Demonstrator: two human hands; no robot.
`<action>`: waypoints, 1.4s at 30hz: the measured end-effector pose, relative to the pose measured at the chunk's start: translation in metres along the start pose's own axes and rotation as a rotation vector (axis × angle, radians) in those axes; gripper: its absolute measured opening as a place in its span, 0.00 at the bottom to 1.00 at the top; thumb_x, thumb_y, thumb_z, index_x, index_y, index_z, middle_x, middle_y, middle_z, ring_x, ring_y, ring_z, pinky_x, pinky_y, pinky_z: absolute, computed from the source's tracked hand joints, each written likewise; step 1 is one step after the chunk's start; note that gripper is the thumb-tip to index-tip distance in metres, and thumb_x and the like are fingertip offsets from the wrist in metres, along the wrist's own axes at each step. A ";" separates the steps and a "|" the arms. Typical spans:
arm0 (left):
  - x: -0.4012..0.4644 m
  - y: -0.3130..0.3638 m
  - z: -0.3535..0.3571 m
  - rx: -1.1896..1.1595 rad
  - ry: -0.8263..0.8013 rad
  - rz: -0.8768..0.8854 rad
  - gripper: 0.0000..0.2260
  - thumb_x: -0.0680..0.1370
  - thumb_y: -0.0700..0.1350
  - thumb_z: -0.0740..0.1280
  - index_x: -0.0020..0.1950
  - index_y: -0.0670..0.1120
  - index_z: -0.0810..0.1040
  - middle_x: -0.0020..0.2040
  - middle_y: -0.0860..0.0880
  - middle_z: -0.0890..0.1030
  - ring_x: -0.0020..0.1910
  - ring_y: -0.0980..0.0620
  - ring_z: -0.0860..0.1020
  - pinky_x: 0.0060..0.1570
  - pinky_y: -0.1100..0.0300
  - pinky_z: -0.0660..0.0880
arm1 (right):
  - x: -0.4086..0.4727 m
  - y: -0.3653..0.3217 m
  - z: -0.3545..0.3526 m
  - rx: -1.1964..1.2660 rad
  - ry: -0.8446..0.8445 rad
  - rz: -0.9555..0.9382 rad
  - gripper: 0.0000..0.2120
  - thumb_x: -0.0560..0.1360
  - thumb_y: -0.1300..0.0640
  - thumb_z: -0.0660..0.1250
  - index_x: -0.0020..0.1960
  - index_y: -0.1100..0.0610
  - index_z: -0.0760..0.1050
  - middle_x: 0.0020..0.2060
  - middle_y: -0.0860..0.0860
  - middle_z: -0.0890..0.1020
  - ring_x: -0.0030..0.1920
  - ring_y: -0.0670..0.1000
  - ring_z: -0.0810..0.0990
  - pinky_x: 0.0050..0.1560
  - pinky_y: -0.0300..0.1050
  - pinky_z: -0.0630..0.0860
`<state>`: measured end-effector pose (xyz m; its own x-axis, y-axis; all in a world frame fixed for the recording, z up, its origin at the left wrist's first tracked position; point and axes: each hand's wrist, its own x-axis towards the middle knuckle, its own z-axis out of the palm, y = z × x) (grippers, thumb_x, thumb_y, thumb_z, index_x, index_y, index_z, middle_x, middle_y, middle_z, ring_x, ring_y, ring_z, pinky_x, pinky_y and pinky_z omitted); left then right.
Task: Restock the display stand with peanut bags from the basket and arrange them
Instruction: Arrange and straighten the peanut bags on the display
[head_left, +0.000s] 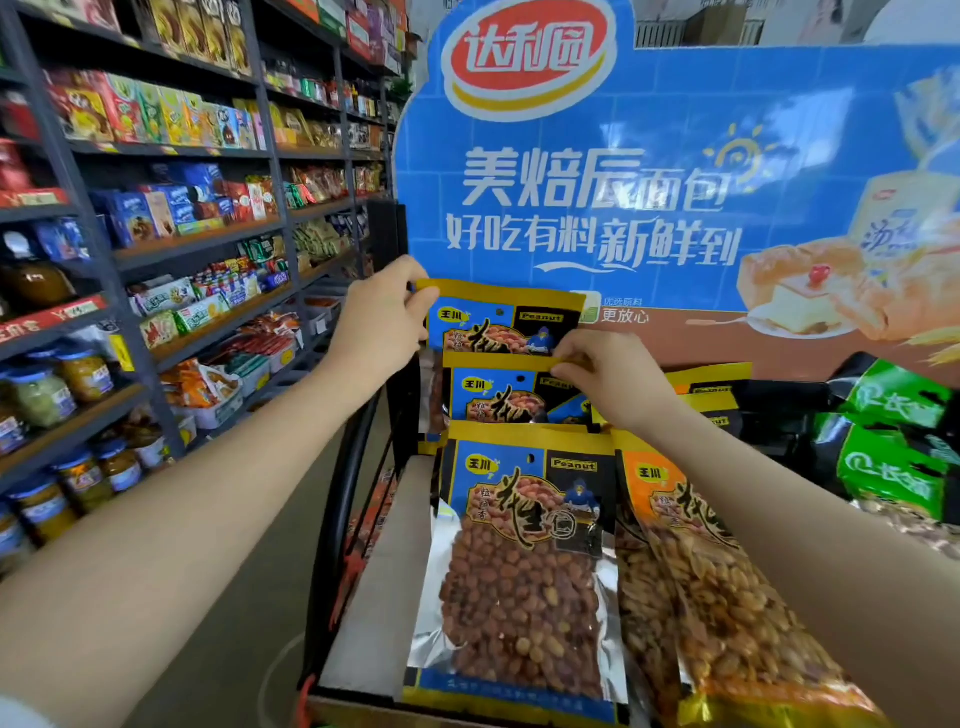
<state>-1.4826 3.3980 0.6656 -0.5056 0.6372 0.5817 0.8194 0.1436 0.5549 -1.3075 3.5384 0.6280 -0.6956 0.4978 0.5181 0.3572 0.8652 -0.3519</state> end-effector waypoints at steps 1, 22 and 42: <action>0.001 -0.001 -0.003 0.031 -0.051 -0.004 0.07 0.80 0.44 0.59 0.51 0.41 0.72 0.37 0.44 0.80 0.32 0.54 0.79 0.41 0.50 0.79 | 0.003 -0.004 0.002 0.016 0.030 0.012 0.05 0.75 0.57 0.65 0.49 0.57 0.78 0.41 0.55 0.82 0.42 0.56 0.80 0.43 0.50 0.77; -0.030 -0.024 0.048 0.658 -0.236 0.498 0.28 0.75 0.43 0.68 0.73 0.46 0.62 0.76 0.40 0.56 0.74 0.41 0.57 0.68 0.46 0.63 | -0.013 0.012 -0.020 -0.190 0.043 0.068 0.08 0.74 0.58 0.67 0.53 0.59 0.74 0.46 0.56 0.80 0.47 0.57 0.77 0.46 0.51 0.76; -0.083 -0.023 0.033 0.174 -0.393 0.057 0.22 0.79 0.48 0.61 0.72 0.46 0.62 0.71 0.47 0.66 0.68 0.49 0.67 0.64 0.57 0.65 | 0.016 -0.044 -0.017 -0.290 -0.091 -0.228 0.10 0.75 0.53 0.66 0.51 0.58 0.75 0.50 0.55 0.80 0.51 0.58 0.77 0.44 0.50 0.76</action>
<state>-1.4502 3.3666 0.5851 -0.3443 0.8831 0.3188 0.8935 0.2040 0.4001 -1.3233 3.5093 0.6648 -0.8256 0.2946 0.4813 0.3395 0.9406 0.0066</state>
